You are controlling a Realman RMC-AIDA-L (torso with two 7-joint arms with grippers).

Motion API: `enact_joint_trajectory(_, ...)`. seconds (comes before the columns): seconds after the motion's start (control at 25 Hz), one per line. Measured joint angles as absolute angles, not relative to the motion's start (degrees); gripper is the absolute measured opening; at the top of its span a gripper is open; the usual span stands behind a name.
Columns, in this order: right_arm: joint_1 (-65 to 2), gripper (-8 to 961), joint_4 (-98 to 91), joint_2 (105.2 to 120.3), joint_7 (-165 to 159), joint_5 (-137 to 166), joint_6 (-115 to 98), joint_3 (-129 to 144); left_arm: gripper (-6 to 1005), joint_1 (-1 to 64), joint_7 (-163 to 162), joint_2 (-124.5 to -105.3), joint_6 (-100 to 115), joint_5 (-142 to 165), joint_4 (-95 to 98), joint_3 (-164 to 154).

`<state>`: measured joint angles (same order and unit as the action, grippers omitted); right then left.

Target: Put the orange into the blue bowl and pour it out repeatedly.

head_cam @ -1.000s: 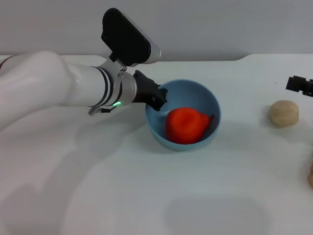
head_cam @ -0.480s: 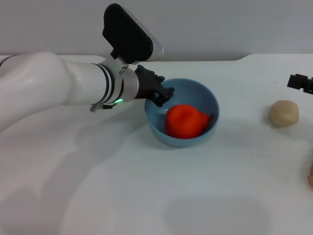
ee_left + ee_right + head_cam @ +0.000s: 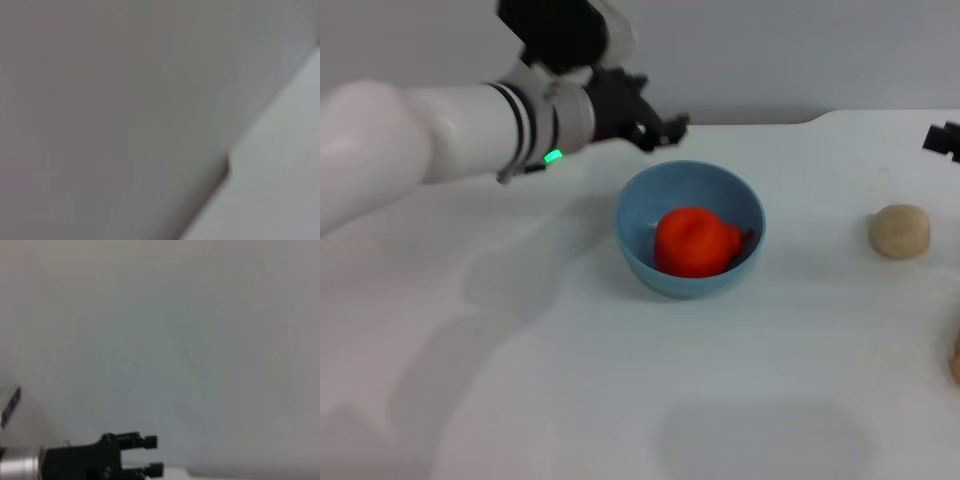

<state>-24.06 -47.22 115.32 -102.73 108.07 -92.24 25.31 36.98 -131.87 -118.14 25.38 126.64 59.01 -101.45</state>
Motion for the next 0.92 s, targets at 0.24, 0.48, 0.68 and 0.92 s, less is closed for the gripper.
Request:
enact_joint_trajectory(0.24, -23.66, 551, -46.40, 117.29, -89.32, 104.26, -89.26, 24.76, 727, 30.37, -131.96, -118.30, 12.07, 126.22, 64.06, -105.19)
enact_joint_trajectory(0.48, -22.74, 607, -36.09, 118.77, -68.56, 89.06, -81.90, 21.60, 798, 24.25, -133.77, -118.37, -13.52, 126.02, 61.23, -119.07)
enact_joint_trajectory(0.68, -22.68, 621, -23.87, 118.91, -42.44, 77.66, -77.31, 21.62, 817, 23.62, -140.52, -118.51, -27.75, 125.99, 55.04, -127.45)
enact_joint_trajectory(0.92, -23.20, 621, -9.97, 118.95, -22.99, 60.73, -77.43, 21.63, 817, 23.60, -150.44, -118.90, -48.92, 125.99, 45.19, -139.35)
